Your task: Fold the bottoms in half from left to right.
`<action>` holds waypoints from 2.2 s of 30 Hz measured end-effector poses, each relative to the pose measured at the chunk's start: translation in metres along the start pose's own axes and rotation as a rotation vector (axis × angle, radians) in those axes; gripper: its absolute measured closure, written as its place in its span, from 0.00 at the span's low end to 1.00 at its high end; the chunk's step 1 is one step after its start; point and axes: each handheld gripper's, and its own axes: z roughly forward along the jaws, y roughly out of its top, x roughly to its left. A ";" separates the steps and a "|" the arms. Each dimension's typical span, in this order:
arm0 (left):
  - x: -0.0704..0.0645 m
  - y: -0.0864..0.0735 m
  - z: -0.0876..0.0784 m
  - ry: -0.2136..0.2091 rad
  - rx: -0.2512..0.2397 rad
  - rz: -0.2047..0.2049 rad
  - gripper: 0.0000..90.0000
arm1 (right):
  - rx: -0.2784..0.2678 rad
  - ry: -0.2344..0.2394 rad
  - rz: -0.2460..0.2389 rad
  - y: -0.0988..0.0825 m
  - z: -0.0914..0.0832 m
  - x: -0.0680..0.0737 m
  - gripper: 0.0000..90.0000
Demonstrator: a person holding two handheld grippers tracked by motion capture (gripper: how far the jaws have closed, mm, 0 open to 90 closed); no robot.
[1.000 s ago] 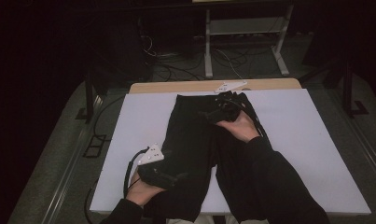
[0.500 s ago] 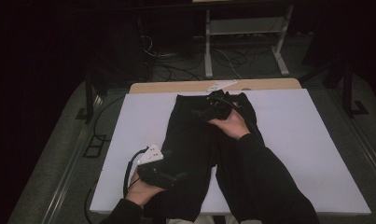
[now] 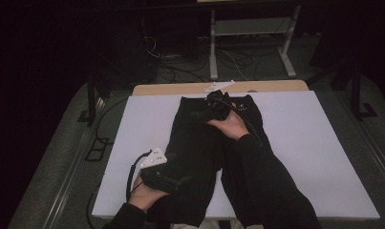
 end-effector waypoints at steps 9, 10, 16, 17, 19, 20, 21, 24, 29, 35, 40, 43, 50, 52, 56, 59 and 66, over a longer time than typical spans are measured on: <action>0.000 0.000 0.000 -0.003 0.003 0.003 0.00 | 0.014 -0.003 -0.004 0.005 0.009 0.001 0.00; 0.000 0.000 0.000 -0.002 0.003 0.003 0.00 | 0.014 -0.002 -0.006 0.006 0.010 0.002 0.00; 0.000 0.000 0.000 -0.001 0.001 0.004 0.00 | 0.023 0.001 -0.017 0.010 0.018 0.003 0.00; 0.000 0.000 0.000 -0.002 0.001 0.004 0.00 | 0.021 0.006 -0.015 0.012 0.020 0.003 0.00; 0.000 0.000 0.000 -0.002 0.001 0.003 0.00 | 0.019 0.010 -0.011 0.015 0.023 0.003 0.00; 0.000 0.000 0.000 -0.003 0.001 0.001 0.00 | 0.019 0.010 -0.013 0.016 0.024 0.003 0.00; 0.000 0.000 0.000 -0.003 0.001 0.001 0.00 | 0.019 0.010 -0.013 0.016 0.024 0.003 0.00; 0.000 0.000 0.000 -0.002 0.001 0.000 0.00 | 0.015 0.014 -0.014 0.021 0.032 0.004 0.00; 0.000 0.000 -0.001 0.000 -0.004 -0.003 0.00 | 0.014 0.013 -0.018 0.029 0.042 0.005 0.00; 0.000 0.000 -0.001 -0.006 -0.005 -0.004 0.00 | 0.012 0.005 -0.014 0.038 0.053 0.003 0.00; 0.000 0.000 0.000 -0.005 -0.004 -0.006 0.00 | 0.021 -0.002 -0.004 0.044 0.060 0.002 0.00; 0.000 0.000 -0.001 -0.003 -0.006 -0.008 0.00 | 0.010 -0.014 0.008 0.048 0.064 -0.001 0.00; 0.001 0.000 -0.001 -0.005 -0.010 -0.010 0.00 | -0.005 -0.041 0.053 0.052 0.073 -0.013 0.00; 0.001 0.000 -0.001 -0.006 -0.010 -0.010 0.00 | -0.015 -0.041 0.084 0.050 0.078 -0.017 0.00; 0.001 0.000 -0.001 -0.007 -0.010 -0.010 0.00 | -0.044 -0.046 0.153 0.044 0.087 -0.024 0.00; 0.002 0.000 -0.001 -0.008 -0.011 -0.011 0.00 | -0.052 -0.056 0.182 0.043 0.090 -0.027 0.00; 0.002 0.000 -0.001 -0.008 -0.012 -0.013 0.00 | -0.037 -0.110 0.211 0.033 0.104 -0.026 0.09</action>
